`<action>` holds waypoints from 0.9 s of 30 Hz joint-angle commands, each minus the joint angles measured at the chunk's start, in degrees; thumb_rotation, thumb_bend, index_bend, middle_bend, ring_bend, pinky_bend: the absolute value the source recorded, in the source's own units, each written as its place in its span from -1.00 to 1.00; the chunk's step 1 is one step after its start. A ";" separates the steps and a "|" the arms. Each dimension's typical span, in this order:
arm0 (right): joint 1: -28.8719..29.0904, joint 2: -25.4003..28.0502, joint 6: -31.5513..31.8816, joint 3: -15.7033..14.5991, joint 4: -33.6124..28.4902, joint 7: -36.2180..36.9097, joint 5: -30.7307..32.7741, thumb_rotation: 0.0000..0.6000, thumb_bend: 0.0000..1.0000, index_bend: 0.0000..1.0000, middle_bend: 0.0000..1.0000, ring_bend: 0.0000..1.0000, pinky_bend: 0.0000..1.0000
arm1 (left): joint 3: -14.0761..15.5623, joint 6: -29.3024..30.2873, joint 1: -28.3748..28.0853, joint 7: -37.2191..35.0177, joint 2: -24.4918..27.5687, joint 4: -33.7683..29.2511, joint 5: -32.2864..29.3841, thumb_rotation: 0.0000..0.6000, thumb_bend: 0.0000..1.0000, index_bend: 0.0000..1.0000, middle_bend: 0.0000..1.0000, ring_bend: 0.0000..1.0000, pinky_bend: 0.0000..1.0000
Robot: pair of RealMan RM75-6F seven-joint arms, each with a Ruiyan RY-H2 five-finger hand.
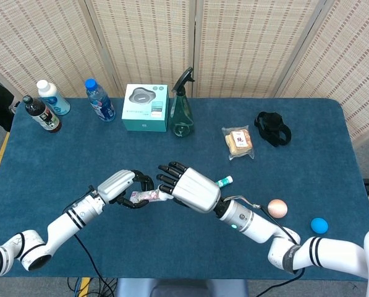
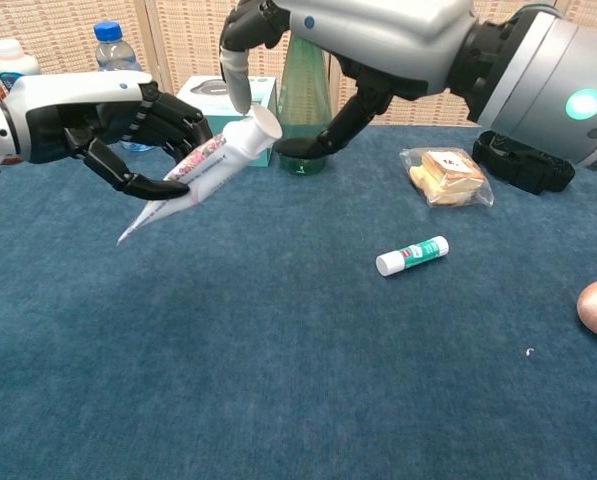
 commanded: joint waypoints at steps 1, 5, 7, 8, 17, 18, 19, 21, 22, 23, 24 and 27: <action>0.17 -0.06 -0.01 -0.09 0.14 -0.14 0.24 1.00 -0.65 0.03 -0.25 -0.60 -0.44 | 0.08 -0.01 -0.10 -0.22 0.03 0.01 0.13 1.00 -0.17 0.17 0.34 -0.06 -0.47; 0.48 -0.22 -0.08 -0.15 0.39 -0.21 0.76 1.00 -0.65 0.05 -0.25 -0.60 -0.44 | 0.23 0.02 -0.22 -0.51 0.11 0.08 0.39 1.00 -0.15 0.17 0.34 -0.06 -0.47; 0.67 -0.37 -0.04 -0.18 0.53 -0.32 0.90 1.00 -0.65 0.06 -0.25 -0.60 -0.44 | 0.32 0.09 -0.26 -0.70 0.11 0.10 0.53 1.00 -0.15 0.17 0.34 -0.06 -0.47; 0.76 -0.46 0.01 -0.17 0.62 -0.35 0.94 1.00 -0.65 0.08 -0.25 -0.60 -0.44 | 0.34 0.16 -0.27 -0.78 0.10 0.10 0.59 1.00 -0.15 0.17 0.34 -0.06 -0.47; 1.28 -1.52 1.67 0.04 1.62 0.01 0.99 1.00 -0.65 0.18 -0.22 -0.60 -0.44 | 0.69 0.92 -0.33 -2.03 -0.11 0.54 1.35 1.00 -0.15 0.18 0.35 -0.06 -0.47; 1.30 -1.64 1.93 0.08 1.74 0.06 0.97 1.00 -0.65 0.20 -0.21 -0.60 -0.44 | 0.73 1.01 -0.32 -2.22 -0.16 0.65 1.40 1.00 -0.15 0.18 0.35 -0.06 -0.47; 1.32 -1.81 2.23 0.11 1.90 0.11 0.96 1.00 -0.65 0.21 -0.21 -0.60 -0.44 | 0.78 1.10 -0.32 -2.48 -0.23 0.79 1.48 1.00 -0.15 0.18 0.35 -0.06 -0.47; 1.34 -2.07 2.70 0.17 2.11 0.14 0.95 1.00 -0.65 0.21 -0.20 -0.60 -0.44 | 0.91 1.26 -0.31 -2.95 -0.29 0.97 1.63 1.00 -0.15 0.18 0.35 -0.06 -0.47; 1.34 -2.27 3.07 0.23 2.29 0.07 0.90 1.00 -0.65 0.22 -0.20 -0.60 -0.44 | 0.98 1.36 -0.30 -3.27 -0.32 1.09 1.73 1.00 -0.15 0.18 0.35 -0.06 -0.47; 1.33 -2.40 3.34 0.27 2.37 0.02 0.89 1.00 -0.65 0.22 -0.20 -0.60 -0.44 | 1.00 1.44 -0.31 -3.51 -0.35 1.19 1.77 1.00 -0.15 0.18 0.36 -0.06 -0.47; 1.31 -2.53 3.65 0.31 2.44 -0.01 0.85 1.00 -0.65 0.22 -0.20 -0.60 -0.44 | 1.02 1.51 -0.32 -3.77 -0.37 1.26 1.82 1.00 -0.15 0.18 0.36 -0.06 -0.47; 1.23 -2.92 4.58 0.39 2.65 -0.11 0.73 1.00 -0.65 0.23 -0.20 -0.60 -0.44 | 1.09 1.76 -0.39 -4.75 -0.37 1.37 2.04 1.00 -0.15 0.19 0.36 -0.06 -0.47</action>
